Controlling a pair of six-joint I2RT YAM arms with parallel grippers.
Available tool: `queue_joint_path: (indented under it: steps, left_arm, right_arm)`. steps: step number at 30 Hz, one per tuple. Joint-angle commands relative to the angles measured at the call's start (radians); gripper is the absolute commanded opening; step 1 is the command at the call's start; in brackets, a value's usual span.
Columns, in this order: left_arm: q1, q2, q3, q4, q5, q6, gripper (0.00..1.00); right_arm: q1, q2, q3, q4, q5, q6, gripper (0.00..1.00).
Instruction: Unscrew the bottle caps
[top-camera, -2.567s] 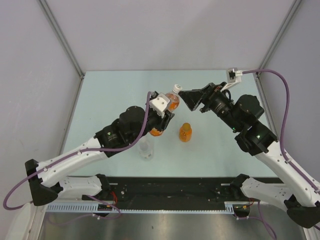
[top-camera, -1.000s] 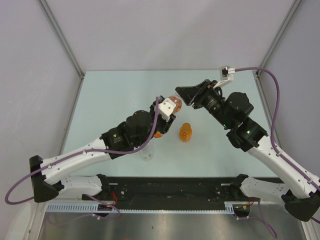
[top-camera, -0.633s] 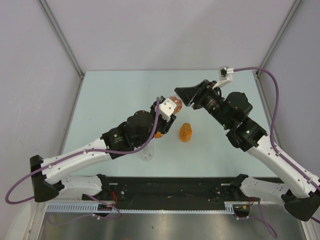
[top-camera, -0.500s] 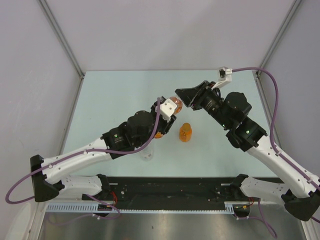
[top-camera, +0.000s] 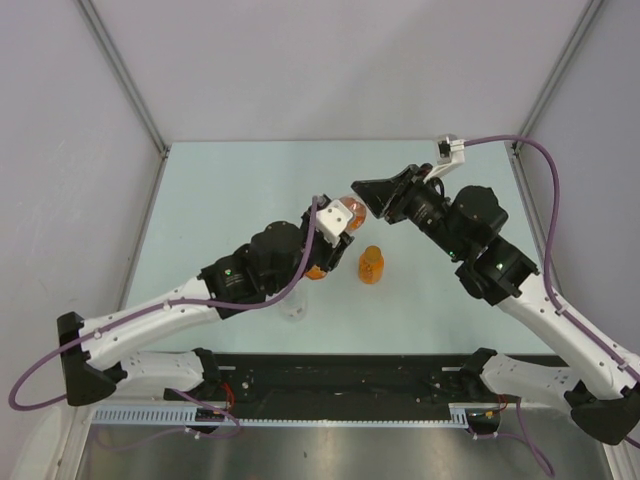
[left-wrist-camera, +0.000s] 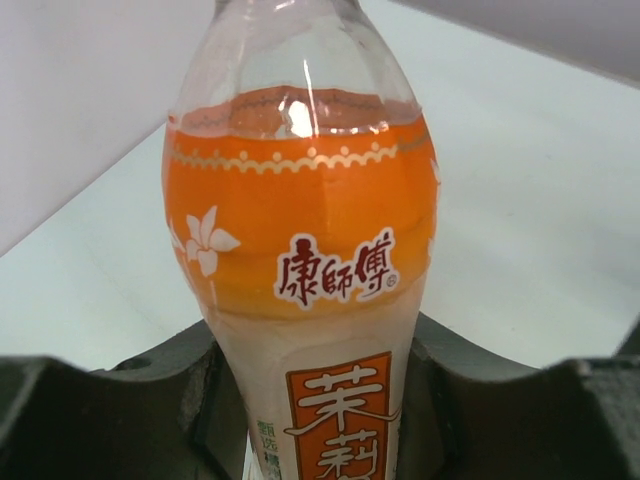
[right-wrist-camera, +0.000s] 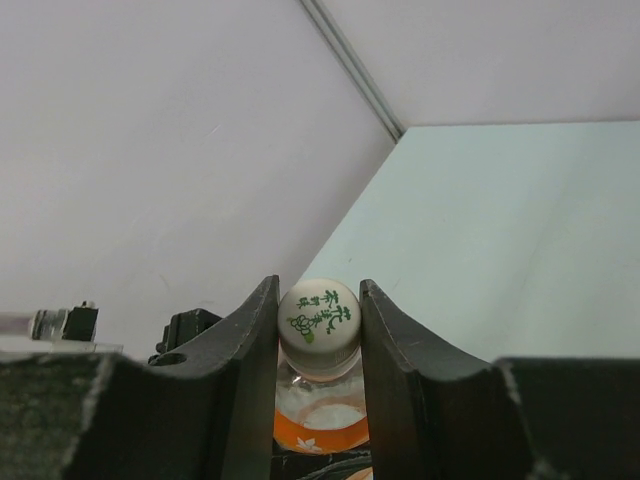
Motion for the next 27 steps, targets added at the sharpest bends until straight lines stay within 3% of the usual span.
queue_joint_path:
  steps: [1,6,7,13,20,27]
  left_arm:
    - [-0.014,-0.099,-0.013,0.101,0.311,0.017,0.0]
    - [0.032,-0.137,0.012,0.101,0.643,-0.048,0.0]
    - [0.046,-0.139,0.019,0.103,0.758,-0.086,0.0]
    - [0.164,-0.144,0.046,0.163,1.139,-0.256,0.0]
    - [0.276,-0.084,0.069,0.352,1.486,-0.466,0.0]
    - [0.285,-0.012,0.068,0.572,1.648,-0.68,0.0]
  right_arm:
    - [0.002,-0.039,0.013,0.032,-0.115,-0.115,0.0]
    - [-0.02,-0.067,0.006,0.039,-0.328,-0.168,0.0]
    - [-0.028,-0.071,0.004,0.077,-0.365,-0.179,0.0]
    - [-0.06,-0.11,-0.017,0.148,-0.652,-0.192,0.0]
    - [-0.086,-0.116,-0.017,0.177,-0.942,-0.199,0.0]
    - [-0.106,-0.122,-0.017,0.19,-1.117,-0.221,0.0]
